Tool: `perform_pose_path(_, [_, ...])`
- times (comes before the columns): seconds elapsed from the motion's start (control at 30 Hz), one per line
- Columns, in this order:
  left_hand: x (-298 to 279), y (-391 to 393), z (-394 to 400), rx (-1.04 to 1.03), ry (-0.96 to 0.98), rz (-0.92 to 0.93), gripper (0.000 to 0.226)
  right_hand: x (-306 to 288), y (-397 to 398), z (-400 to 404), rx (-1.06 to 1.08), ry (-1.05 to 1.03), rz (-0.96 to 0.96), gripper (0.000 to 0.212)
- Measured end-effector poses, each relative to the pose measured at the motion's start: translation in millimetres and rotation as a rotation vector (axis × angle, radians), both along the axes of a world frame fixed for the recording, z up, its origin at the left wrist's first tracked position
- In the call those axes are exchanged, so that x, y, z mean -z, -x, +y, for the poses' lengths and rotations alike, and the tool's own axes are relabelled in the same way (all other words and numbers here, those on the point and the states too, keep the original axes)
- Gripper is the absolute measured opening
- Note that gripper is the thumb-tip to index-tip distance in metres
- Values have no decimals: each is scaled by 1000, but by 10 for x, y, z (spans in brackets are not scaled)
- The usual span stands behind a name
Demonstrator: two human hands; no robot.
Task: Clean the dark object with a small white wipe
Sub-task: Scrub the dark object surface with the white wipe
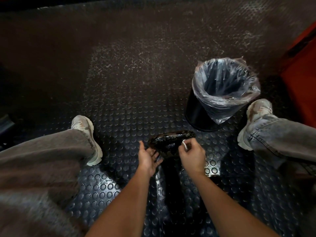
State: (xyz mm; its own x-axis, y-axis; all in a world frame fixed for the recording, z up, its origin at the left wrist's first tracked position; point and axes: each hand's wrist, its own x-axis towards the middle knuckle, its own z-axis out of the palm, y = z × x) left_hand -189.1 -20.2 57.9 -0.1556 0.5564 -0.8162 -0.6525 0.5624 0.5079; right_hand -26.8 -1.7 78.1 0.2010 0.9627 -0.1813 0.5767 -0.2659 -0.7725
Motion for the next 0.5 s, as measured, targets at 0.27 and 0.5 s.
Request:
perform_pose_path(0.27, [71, 50, -3, 0, 3, -11, 90, 8, -26, 140, 363, 187, 235, 8])
perform_pose_path(0.5, [91, 31, -4, -2, -3, -1, 86, -188, 60, -25, 110, -209, 151, 14])
